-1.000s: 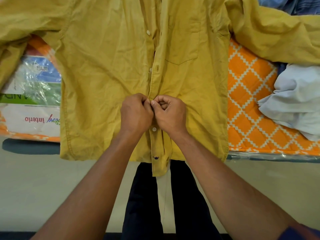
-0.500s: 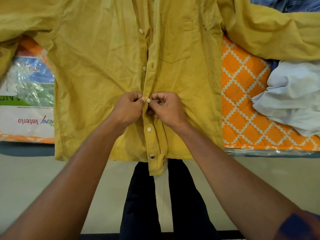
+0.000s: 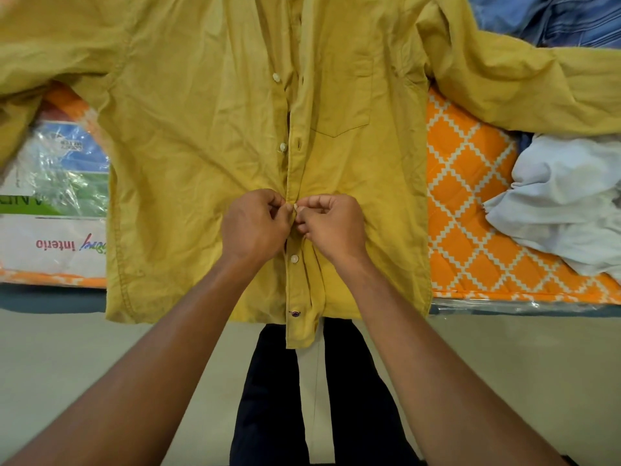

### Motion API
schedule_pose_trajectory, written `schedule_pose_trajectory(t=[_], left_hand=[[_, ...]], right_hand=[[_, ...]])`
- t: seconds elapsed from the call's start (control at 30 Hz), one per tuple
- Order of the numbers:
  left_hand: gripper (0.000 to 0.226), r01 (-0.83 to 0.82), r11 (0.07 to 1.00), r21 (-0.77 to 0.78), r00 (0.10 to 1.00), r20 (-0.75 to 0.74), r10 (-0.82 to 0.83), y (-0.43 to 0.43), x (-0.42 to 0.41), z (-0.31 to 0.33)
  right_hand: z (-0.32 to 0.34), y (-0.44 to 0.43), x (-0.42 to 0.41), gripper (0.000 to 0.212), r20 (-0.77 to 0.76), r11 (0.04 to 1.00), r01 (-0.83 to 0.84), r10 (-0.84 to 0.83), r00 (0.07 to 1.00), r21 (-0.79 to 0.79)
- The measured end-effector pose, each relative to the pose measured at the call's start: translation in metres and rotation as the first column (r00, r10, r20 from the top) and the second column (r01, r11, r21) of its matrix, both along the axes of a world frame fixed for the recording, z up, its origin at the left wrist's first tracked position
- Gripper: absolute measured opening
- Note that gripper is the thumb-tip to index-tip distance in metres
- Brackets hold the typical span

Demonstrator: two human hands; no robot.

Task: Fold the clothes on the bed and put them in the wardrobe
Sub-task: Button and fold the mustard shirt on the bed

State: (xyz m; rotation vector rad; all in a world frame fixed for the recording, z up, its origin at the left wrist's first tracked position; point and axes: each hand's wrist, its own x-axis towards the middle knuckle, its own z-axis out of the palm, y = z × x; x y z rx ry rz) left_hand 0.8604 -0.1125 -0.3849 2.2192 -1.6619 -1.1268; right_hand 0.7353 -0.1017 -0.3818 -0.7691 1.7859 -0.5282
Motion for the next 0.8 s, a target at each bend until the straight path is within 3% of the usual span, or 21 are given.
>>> schedule_pose_trajectory(t=[0.17, 0.3, 0.4, 0.5, 0.57, 0.63, 0.7, 0.8], left_hand=[[0.016, 0.222, 0.975, -0.014, 0.953, 0.216, -0.214, -0.007, -0.005, 0.004], [0.010, 0.239, 0.969, 0.062, 0.951, 0.185, -0.246, -0.018, -0.001, 0.008], [0.008, 0.103, 0.989, 0.108, 0.995, 0.000, -0.103, -0.030, 0.016, 0.012], [0.005, 0.052, 0.999, -0.008, 0.985, -0.166, -0.053, -0.042, 0.026, 0.016], [0.001, -0.001, 0.993, -0.115, 0.983, -0.184, -0.021, -0.052, 0.029, 0.018], [0.009, 0.000, 0.979, -0.205, 0.982, -0.186, -0.039, -0.063, 0.029, 0.017], [0.018, 0.081, 0.963, -0.259, 0.979, -0.159, -0.125, -0.078, 0.025, 0.013], [0.029, 0.287, 0.930, -0.231, 0.954, -0.014, -0.298, -0.096, 0.020, 0.005]], right_hand=[[-0.003, -0.009, 0.000, 0.016, -0.287, 0.953, -0.296, 0.266, 0.920, -0.063], [0.004, -0.016, 0.001, 0.021, -0.516, 0.852, -0.523, 0.432, 0.739, -0.035], [0.014, -0.030, -0.001, 0.012, -0.530, 0.858, -0.512, 0.415, 0.740, -0.043], [0.024, -0.040, -0.001, 0.005, -0.453, 0.924, -0.348, 0.246, 0.857, -0.158], [0.027, -0.049, 0.003, 0.005, -0.389, 0.950, -0.208, 0.105, 0.915, -0.234], [0.026, -0.059, 0.006, 0.021, -0.387, 0.949, -0.159, 0.043, 0.921, -0.272], [0.023, -0.072, 0.010, 0.030, -0.433, 0.944, -0.201, 0.071, 0.898, -0.262], [0.018, -0.085, 0.016, 0.013, -0.566, 0.910, -0.374, 0.217, 0.796, -0.177]])
